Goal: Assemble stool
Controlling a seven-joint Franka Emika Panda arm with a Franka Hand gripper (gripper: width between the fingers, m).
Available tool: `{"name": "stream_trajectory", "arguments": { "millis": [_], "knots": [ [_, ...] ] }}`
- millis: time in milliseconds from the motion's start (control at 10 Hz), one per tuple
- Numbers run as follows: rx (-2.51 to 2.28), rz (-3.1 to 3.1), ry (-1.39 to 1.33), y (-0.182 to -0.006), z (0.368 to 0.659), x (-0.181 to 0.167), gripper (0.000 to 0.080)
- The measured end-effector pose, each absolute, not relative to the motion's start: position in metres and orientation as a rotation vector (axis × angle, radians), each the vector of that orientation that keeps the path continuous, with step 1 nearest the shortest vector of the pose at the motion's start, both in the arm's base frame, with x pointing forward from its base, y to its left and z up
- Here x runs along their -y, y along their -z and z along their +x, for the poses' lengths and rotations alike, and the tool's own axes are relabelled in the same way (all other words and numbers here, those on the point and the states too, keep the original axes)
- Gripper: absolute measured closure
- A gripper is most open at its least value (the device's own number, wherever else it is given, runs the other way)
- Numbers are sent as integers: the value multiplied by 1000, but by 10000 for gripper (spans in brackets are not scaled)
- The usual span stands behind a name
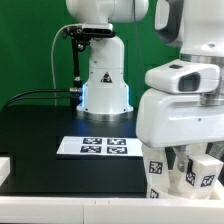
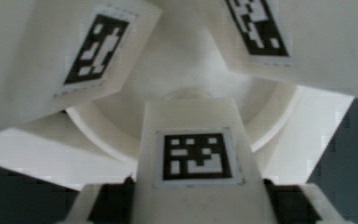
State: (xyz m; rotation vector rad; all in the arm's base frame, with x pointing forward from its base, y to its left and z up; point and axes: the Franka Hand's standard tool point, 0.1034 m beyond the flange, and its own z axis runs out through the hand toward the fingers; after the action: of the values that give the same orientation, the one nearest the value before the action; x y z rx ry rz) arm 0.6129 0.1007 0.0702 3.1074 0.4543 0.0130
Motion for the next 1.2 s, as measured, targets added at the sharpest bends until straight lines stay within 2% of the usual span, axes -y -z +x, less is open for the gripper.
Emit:
{"name": "stream_trajectory", "arguments": {
  "millis": [300,800,1200],
  "knots": [
    [-172,3136,-11,-69,613,-98,465],
    [1138,2962,48,-69,609,-72,465],
    [1515,2755,26,-69,606,-66,465]
  ]
}}
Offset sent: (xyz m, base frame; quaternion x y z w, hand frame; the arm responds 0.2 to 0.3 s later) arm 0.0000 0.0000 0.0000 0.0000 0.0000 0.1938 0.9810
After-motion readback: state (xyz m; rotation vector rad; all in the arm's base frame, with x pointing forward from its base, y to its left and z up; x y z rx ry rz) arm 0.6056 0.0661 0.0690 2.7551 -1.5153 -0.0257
